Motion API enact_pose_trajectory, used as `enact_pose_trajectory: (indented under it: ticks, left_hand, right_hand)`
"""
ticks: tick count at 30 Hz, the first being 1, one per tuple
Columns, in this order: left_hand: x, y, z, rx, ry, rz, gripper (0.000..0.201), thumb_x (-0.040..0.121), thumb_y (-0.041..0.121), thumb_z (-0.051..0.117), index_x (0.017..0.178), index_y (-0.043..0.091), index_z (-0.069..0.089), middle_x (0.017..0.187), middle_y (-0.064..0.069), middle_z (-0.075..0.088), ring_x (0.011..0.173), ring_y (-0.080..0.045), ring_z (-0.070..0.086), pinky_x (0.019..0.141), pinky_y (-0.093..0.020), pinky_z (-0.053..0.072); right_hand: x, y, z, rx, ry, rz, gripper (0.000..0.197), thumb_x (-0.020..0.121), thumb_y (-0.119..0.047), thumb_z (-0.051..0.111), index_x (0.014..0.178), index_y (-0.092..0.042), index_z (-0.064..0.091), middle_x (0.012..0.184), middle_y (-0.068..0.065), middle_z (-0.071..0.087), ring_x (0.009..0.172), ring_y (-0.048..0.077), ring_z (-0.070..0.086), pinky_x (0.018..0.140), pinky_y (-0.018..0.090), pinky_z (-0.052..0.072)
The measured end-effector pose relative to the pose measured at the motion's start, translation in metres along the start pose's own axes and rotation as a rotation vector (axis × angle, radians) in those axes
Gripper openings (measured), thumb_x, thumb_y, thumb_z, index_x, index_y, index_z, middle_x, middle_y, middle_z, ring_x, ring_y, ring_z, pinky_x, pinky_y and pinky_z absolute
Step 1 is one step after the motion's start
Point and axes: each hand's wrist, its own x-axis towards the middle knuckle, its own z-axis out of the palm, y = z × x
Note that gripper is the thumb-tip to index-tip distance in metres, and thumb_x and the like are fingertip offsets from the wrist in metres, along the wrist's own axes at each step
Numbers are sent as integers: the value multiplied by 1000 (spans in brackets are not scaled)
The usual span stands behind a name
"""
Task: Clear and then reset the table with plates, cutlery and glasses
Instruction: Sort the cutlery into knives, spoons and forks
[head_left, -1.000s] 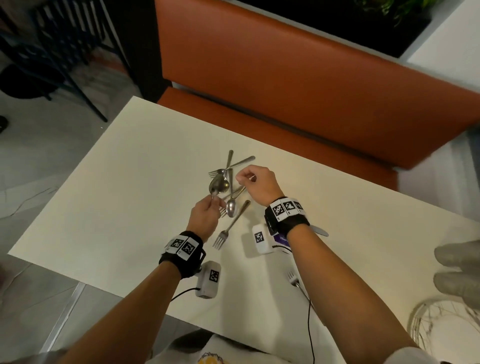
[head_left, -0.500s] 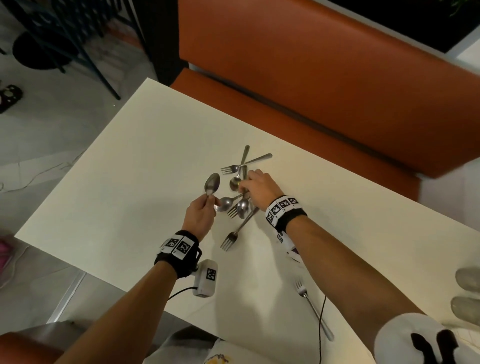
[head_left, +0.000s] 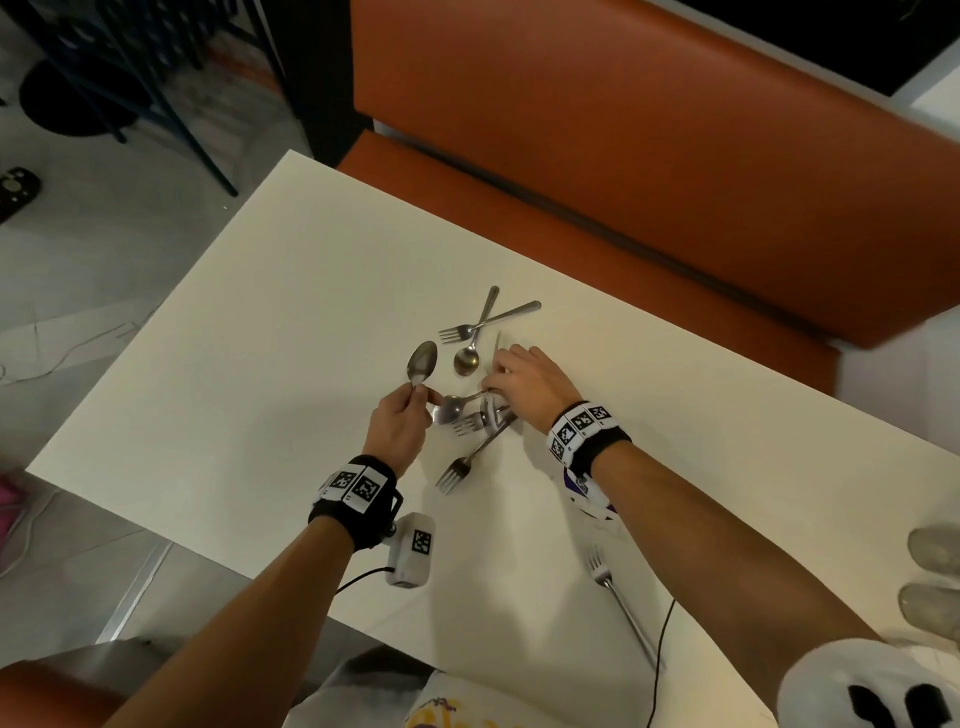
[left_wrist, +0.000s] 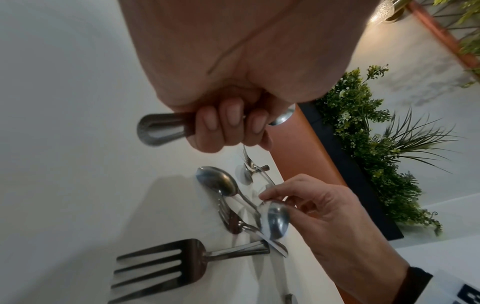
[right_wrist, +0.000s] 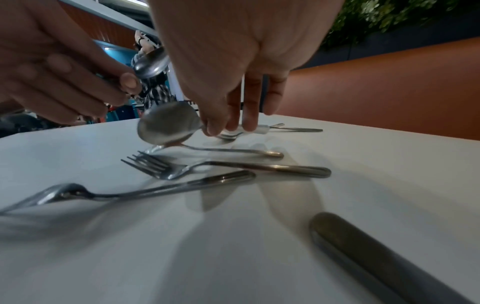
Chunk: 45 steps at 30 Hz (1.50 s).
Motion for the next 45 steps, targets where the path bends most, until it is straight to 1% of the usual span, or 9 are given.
enact_pose_trajectory:
  ticks: [4, 8, 11, 15, 21, 29, 35, 41, 45]
  left_hand:
    - [-5, 8, 4, -87, -42, 6, 37, 108, 18, 39, 95, 8, 72, 55, 2, 48, 49, -15, 38, 46, -24, 31]
    - [-9, 17, 11, -164, -106, 38, 36, 110, 19, 39, 104, 1, 70, 79, -18, 70, 69, -30, 67, 56, -36, 54]
    - [-16, 22, 21, -242, -168, 15, 37, 111, 18, 37, 111, -5, 66, 93, -22, 75, 85, -34, 74, 76, -42, 61]
    - [-35, 30, 32, -237, -242, 8, 38, 112, 22, 36, 115, -1, 65, 91, -21, 76, 84, -35, 75, 82, -45, 60]
    - [-66, 29, 46, -292, -286, -36, 36, 110, 27, 37, 99, 3, 61, 66, -13, 58, 47, -23, 50, 48, -29, 39]
    - [-81, 17, 47, -298, -318, -84, 42, 109, 27, 33, 109, 3, 67, 61, 0, 33, 47, -14, 24, 51, -29, 16]
    - [-88, 18, 44, -281, -348, -114, 38, 103, 22, 35, 105, -1, 65, 58, -2, 37, 43, -16, 30, 49, -27, 22]
    - [-82, 14, 35, -259, -283, -146, 28, 97, 16, 41, 76, 13, 59, 56, 3, 27, 44, -12, 15, 47, -26, 10]
    - [-73, 10, 25, -273, -205, -198, 33, 101, 18, 37, 69, 19, 46, 55, 5, 26, 41, -10, 15, 44, -20, 9]
  right_hand:
    - [-15, -1, -20, 181, 214, 96, 13, 94, -20, 66, 101, -22, 77, 109, -1, 58, 97, 20, 47, 83, 32, 43]
    - [-30, -15, -47, 530, 448, 216, 13, 94, -16, 69, 104, -15, 78, 98, -4, 66, 90, 16, 56, 83, 22, 44]
    - [-40, -35, -63, 849, 467, 422, 13, 92, -15, 72, 103, -14, 78, 96, -3, 74, 88, 12, 67, 81, 17, 50]
    - [-50, -59, -57, 1141, 378, 625, 11, 89, -14, 76, 99, -15, 77, 89, 1, 78, 80, 17, 74, 83, 34, 60]
    - [-68, -82, -42, 1161, 353, 709, 31, 85, -16, 80, 113, -12, 69, 86, 1, 78, 78, 11, 74, 80, 27, 58]
    - [-82, -88, -44, 761, 545, 683, 17, 96, -16, 66, 90, -5, 78, 77, 6, 72, 68, 15, 61, 66, 6, 40]
    - [-79, -89, -40, 778, 491, 644, 20, 95, -17, 68, 87, -2, 78, 76, 11, 73, 73, 26, 66, 75, 37, 54]
    - [-70, -82, -34, 808, 402, 565, 18, 97, -23, 66, 105, -12, 78, 93, -1, 75, 79, 3, 64, 73, 8, 46]
    - [-57, -66, -24, 758, 347, 565, 16, 97, -17, 63, 104, -14, 77, 99, 0, 74, 85, 6, 65, 79, 9, 47]
